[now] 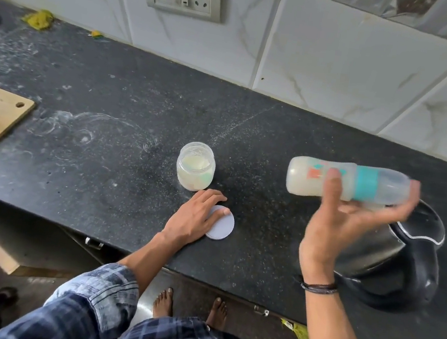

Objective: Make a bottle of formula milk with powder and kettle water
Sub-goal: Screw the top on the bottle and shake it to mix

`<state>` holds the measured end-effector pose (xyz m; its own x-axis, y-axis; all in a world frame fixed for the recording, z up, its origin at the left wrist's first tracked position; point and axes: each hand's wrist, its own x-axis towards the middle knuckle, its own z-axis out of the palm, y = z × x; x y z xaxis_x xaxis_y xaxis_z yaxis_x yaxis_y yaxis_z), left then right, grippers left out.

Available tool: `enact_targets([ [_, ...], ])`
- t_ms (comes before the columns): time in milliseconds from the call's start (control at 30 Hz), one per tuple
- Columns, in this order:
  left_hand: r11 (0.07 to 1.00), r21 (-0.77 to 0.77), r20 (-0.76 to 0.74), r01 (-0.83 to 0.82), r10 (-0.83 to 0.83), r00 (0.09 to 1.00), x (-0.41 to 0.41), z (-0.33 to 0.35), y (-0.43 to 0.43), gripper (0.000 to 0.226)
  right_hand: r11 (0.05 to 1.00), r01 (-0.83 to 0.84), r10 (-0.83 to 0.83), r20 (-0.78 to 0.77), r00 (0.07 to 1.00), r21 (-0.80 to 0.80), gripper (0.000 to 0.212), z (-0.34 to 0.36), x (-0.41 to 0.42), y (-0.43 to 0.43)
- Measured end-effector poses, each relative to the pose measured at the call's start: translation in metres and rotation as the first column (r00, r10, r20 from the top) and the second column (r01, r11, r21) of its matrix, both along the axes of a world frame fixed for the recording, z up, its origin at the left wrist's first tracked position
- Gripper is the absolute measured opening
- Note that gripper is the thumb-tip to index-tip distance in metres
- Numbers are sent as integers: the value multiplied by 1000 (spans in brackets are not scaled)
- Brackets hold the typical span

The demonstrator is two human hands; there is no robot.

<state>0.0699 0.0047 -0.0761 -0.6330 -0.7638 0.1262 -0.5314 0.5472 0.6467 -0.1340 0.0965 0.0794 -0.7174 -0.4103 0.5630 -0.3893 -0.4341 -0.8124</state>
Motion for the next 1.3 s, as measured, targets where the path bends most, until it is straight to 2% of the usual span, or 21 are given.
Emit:
enact_targets([
  [33, 1000, -2, -1, 0, 0, 1000, 0, 0, 0, 49, 991, -96, 94, 28, 995, 98, 95, 4, 4, -1],
  [100, 1000, 4, 2, 1, -1, 1000, 0, 0, -1, 52, 904, -275, 281, 30, 959, 328, 95, 0, 12, 3],
  [133, 1000, 9, 6, 6, -6, 1000, 0, 0, -1, 53, 895, -298, 298, 52, 953, 333, 92, -2, 16, 5],
  [233, 1000, 11, 15, 1, -1, 1000, -1, 0, -2, 50, 974, -204, 181, 198, 963, 101, 87, -3, 21, 1],
  [267, 1000, 9, 15, 0, 0, 1000, -1, 0, -2, 49, 976, -194, 171, 200, 965, 101, 87, -3, 21, -2],
  [367, 1000, 12, 15, 3, -4, 1000, 0, 0, -1, 48, 908, -296, 268, 131, 955, 298, 89, -1, 20, -7],
  [433, 1000, 17, 4, 4, -4, 1000, -1, 0, -1, 46, 948, -251, 219, 169, 961, 197, 88, 4, 16, -5],
  [500, 1000, 14, -1, -1, 1, 1000, -1, 1, -1, 45, 993, -110, 99, 196, 976, 43, 87, 10, 10, -6],
  [533, 1000, 13, -1, -1, 1, 1000, -1, 1, -1, 45, 997, -68, 62, 190, 980, 22, 89, 11, 8, -8],
  [600, 1000, 7, -6, 4, -4, 1000, 0, 0, -1, 45, 984, -126, 110, 132, 985, 122, 89, 10, 6, -11],
  [667, 1000, 7, -10, 11, -11, 1000, 1, -1, -1, 46, 928, -262, 236, 124, 964, 265, 86, 8, 9, -8],
  [700, 1000, 7, -9, 14, -14, 1000, 1, -2, -1, 46, 930, -278, 250, 138, 958, 242, 85, 9, 11, -6],
  [833, 1000, 0, -4, 8, -8, 1000, 0, -4, -2, 44, 996, -80, 78, 62, 995, 33, 86, 16, 12, -7],
  [900, 1000, -5, -5, 9, -9, 1000, 0, -5, -1, 44, 985, -113, 106, 61, 992, 131, 88, 15, 11, -11],
  [967, 1000, -2, -8, 10, -10, 1000, 1, -6, -1, 46, 929, -241, 226, 84, 970, 280, 89, 15, 12, -9],
  [1000, 1000, 1, -7, 16, -16, 1000, 0, -6, -1, 47, 937, -241, 224, 93, 970, 252, 87, 17, 11, -6],
  [1100, 1000, 0, 1, 10, -10, 1000, -1, -4, -3, 46, 998, -65, 63, 53, 997, 22, 85, 24, 7, -5],
  [1133, 1000, 1, -1, 7, -7, 1000, -1, -5, -3, 45, 999, -36, 36, 28, 999, 8, 86, 22, 4, -7],
  [1200, 1000, -2, -7, 8, -8, 1000, 0, -6, -2, 44, 980, -101, 102, 3, 995, 174, 90, 22, 0, -9],
  [1267, 1000, -8, -12, 10, -10, 1000, 1, -6, -2, 44, 876, -206, 252, -49, 967, 435, 92, 20, 3, -5],
  [1300, 1000, -7, -12, 12, -12, 1000, 1, -6, -2, 44, 874, -215, 264, -54, 963, 436, 90, 19, 5, -1],
])
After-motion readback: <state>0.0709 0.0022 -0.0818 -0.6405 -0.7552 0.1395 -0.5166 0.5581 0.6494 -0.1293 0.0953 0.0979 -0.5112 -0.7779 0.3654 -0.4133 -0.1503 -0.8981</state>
